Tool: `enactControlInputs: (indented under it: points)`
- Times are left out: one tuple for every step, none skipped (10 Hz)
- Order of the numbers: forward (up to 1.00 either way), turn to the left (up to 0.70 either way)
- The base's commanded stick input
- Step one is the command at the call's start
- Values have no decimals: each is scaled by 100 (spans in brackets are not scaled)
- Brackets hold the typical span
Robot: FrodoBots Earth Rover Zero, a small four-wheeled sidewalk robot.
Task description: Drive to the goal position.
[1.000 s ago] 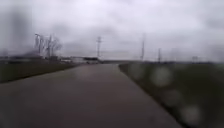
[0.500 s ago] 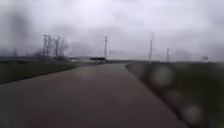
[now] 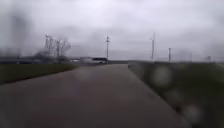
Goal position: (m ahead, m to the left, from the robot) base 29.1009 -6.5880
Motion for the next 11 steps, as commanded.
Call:
enactControlInputs:
  points:
    - [70, 0]
    - [70, 0]
    - [70, 0]
    - [70, 0]
    - [70, 0]
    - [70, 0]
    - [70, 0]
    - [70, 0]
    - [70, 0]
    - [70, 0]
    - [70, 0]
